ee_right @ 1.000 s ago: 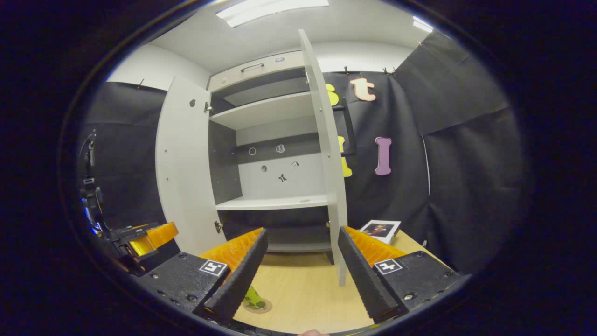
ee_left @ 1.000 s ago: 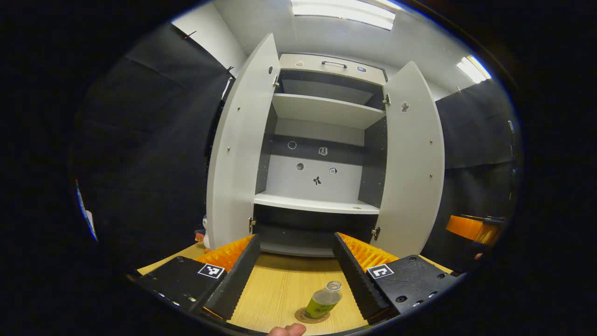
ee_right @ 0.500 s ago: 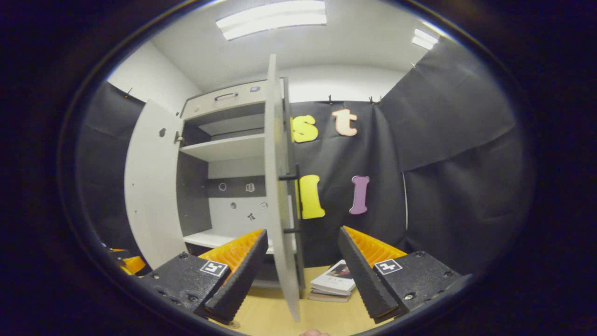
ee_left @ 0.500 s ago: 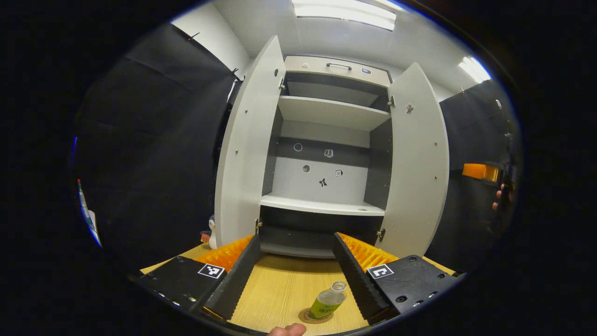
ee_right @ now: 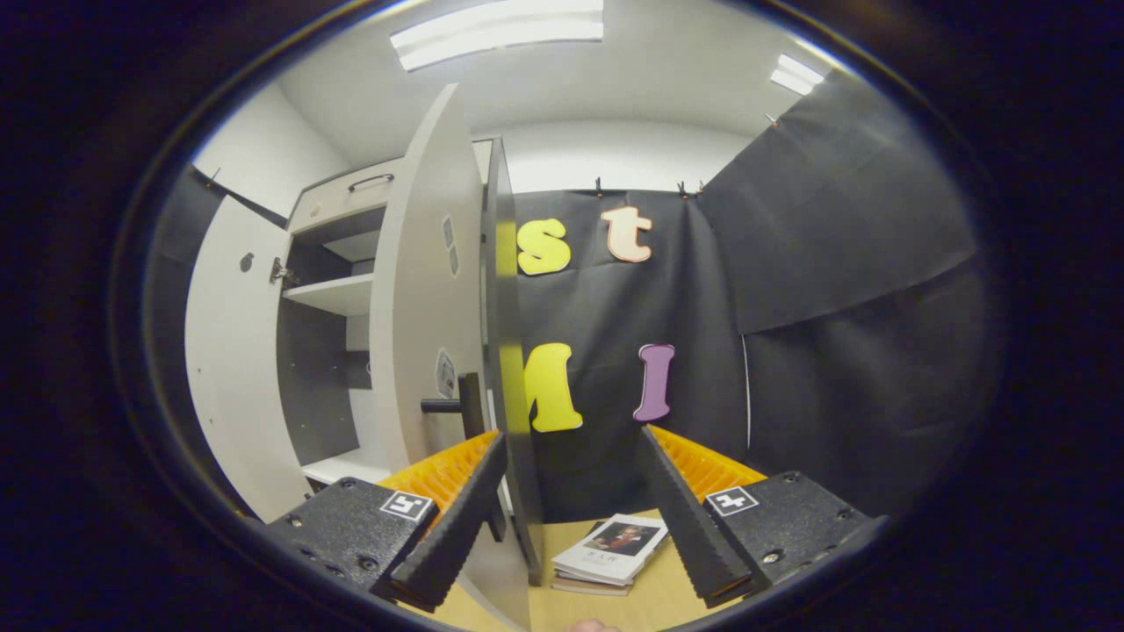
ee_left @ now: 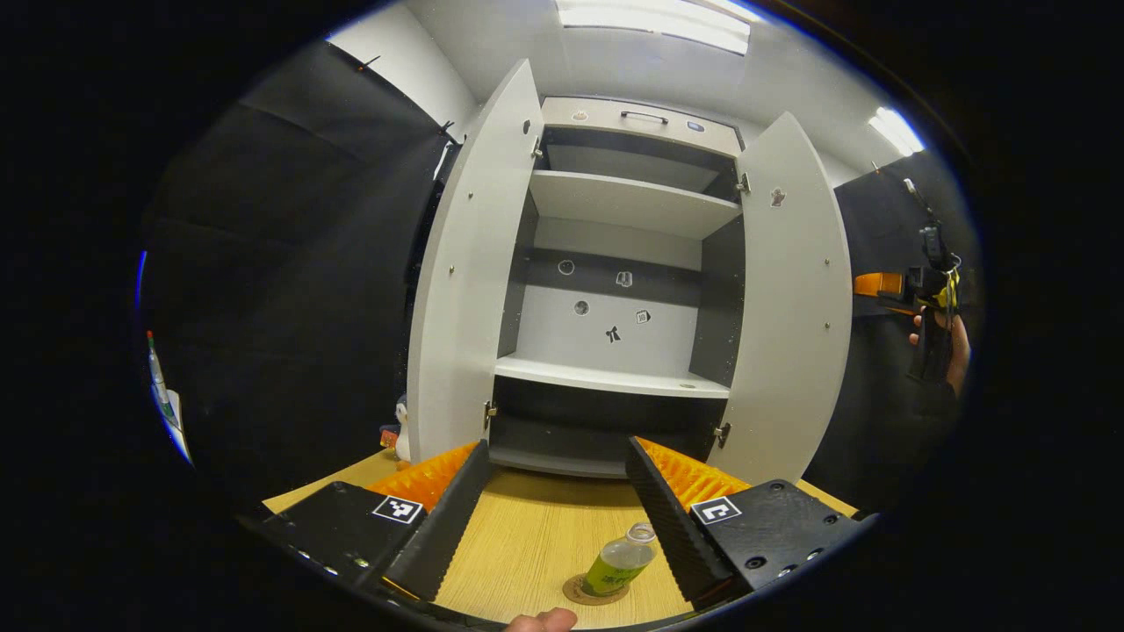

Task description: Grasp the bottle in the cabinet with the left hand and place it on the coaster, then close the right door with the right hand and the left door with the left hand.

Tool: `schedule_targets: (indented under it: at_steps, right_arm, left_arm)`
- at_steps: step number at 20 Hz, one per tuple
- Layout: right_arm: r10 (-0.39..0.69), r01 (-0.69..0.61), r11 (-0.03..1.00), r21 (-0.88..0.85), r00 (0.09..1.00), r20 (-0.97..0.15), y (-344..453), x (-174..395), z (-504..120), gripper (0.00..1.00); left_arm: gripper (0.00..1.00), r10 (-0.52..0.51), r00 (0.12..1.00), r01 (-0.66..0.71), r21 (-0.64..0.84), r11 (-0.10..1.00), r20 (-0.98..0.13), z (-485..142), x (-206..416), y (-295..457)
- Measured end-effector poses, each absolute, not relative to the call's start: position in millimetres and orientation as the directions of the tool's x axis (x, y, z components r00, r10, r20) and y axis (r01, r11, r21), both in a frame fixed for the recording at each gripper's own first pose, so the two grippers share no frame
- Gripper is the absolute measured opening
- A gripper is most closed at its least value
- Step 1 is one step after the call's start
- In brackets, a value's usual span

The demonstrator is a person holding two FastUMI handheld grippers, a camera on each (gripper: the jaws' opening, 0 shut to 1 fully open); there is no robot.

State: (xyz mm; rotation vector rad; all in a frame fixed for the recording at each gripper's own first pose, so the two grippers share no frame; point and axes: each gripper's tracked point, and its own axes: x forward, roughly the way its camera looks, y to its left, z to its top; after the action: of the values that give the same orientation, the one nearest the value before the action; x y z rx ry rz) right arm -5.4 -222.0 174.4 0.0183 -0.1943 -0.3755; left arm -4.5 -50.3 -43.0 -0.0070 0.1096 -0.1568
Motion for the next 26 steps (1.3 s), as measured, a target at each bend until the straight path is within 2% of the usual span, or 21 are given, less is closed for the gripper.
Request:
schedule_targets:
  at_steps: [1,2,9,11,12,13,14,23,24,25,26]
  right_arm:
    - [-0.372,0.372,0.927,0.036,0.909,0.186,-222,-5,173,0.98]
    - [-0.377,0.381,0.925,0.020,0.905,0.199,-221,-6,175,0.98]
    - [-0.398,0.408,0.913,-0.014,0.897,0.194,-214,-4,177,0.97]
    - [-0.396,0.405,0.914,-0.008,0.898,0.192,-210,-4,176,1.00]
    - [-0.395,0.404,0.915,-0.005,0.898,0.194,-207,-3,176,0.99]
    - [-0.393,0.401,0.916,-0.006,0.899,0.192,-204,-3,176,0.97]
    - [-0.387,0.396,0.918,-0.009,0.902,0.191,-199,-1,176,0.97]
    - [-0.264,0.279,0.958,-0.059,0.945,0.193,-138,22,172,0.98]
    - [-0.248,0.263,0.963,-0.056,0.949,0.193,-132,26,172,0.98]
    - [-0.230,0.244,0.968,-0.052,0.954,0.192,-126,30,171,0.98]
    - [-0.211,0.223,0.974,-0.043,0.959,0.191,-120,35,171,0.98]
  left_arm:
    - [0.90,-0.157,0.981,0.156,-0.019,0.988,-0.117,-46,-5,-51]
    - [0.95,-0.157,0.980,0.155,-0.024,0.988,-0.123,-49,-5,-50]
    - [0.95,-0.163,0.979,0.160,-0.039,0.986,-0.122,-50,-2,-48]
    - [0.95,-0.165,0.979,0.160,-0.045,0.986,-0.120,-49,-2,-46]
    - [1.00,-0.163,0.979,0.158,-0.047,0.986,-0.118,-49,-3,-44]
    - [0.95,-0.162,0.980,0.157,-0.050,0.986,-0.118,-49,-2,-43]
    - [0.95,-0.164,0.979,0.159,-0.053,0.986,-0.119,-49,-2,-42]
    - [0.95,-0.134,0.984,0.130,-0.046,0.991,-0.116,-48,-4,-22]
    - [1.00,-0.127,0.985,0.123,-0.042,0.991,-0.117,-47,-5,-19]
    - [0.95,-0.117,0.986,0.113,-0.038,0.993,-0.115,-46,-5,-14]
    - [0.95,-0.109,0.988,0.105,-0.036,0.994,-0.112,-45,-6,-10]
